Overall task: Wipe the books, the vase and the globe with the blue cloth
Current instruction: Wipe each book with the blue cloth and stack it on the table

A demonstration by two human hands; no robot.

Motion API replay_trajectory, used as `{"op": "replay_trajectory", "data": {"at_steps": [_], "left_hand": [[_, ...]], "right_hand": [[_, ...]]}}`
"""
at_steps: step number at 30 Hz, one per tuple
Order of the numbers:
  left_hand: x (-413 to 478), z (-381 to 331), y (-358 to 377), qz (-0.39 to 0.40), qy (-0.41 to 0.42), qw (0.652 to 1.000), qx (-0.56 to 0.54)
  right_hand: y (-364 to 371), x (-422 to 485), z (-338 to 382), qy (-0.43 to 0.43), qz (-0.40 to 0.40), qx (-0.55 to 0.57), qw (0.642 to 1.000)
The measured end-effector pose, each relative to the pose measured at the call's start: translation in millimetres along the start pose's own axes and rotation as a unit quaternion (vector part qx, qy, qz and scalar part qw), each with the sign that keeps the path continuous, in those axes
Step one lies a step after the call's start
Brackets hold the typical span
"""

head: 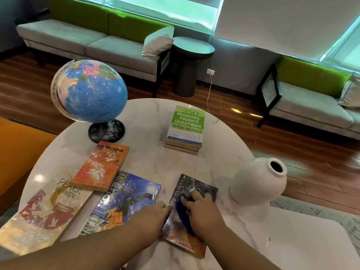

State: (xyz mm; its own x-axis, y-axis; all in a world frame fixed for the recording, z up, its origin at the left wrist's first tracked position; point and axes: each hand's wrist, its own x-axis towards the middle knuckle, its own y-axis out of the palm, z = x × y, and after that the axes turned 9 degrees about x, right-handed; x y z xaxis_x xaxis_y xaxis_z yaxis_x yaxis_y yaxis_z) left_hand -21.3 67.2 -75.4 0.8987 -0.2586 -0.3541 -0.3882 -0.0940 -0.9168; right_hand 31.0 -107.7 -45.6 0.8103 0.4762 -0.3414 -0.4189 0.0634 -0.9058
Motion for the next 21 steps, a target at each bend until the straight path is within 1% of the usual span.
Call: {"op": "replay_trajectory", "data": {"at_steps": [2, 7, 10, 12, 15, 17, 19, 21], "left_hand": [[-1, -1, 0, -0.001, -0.003, 1.0, -0.003], [-2, -3, -4, -0.002, -0.015, 1.0, -0.007], [-1, -4, 1, -0.004, -0.025, 0.999, -0.026], [-1, -4, 2, -0.004, -0.027, 0.999, -0.039], [-1, -4, 3, -0.01, -0.041, 0.998, -0.039], [0, -1, 7, -0.017, -0.052, 0.998, -0.037], [1, 1, 11, -0.032, -0.044, 0.998, -0.03], [1, 2, 11, -0.034, -0.034, 0.999, -0.02]], "right_hand": [[0, -5, -2, -0.015, 0.02, 0.009, 1.0], [-4, 12, -3, 0.022, -0.027, 0.016, 0.999], [3, 13, 8, -0.003, 0.0, 0.028, 1.0], [2, 7, 3, -0.015, 0.004, 0.032, 0.999], [-5, 15, -3, 0.02, -0.019, 0.008, 1.0], [-7, 24, 5, 0.04, -0.027, -0.015, 0.999], [-5, 23, 19, 0.016, -0.026, -0.017, 0.999], [1, 9, 28, -0.048, -0.001, -0.009, 0.999]]}}
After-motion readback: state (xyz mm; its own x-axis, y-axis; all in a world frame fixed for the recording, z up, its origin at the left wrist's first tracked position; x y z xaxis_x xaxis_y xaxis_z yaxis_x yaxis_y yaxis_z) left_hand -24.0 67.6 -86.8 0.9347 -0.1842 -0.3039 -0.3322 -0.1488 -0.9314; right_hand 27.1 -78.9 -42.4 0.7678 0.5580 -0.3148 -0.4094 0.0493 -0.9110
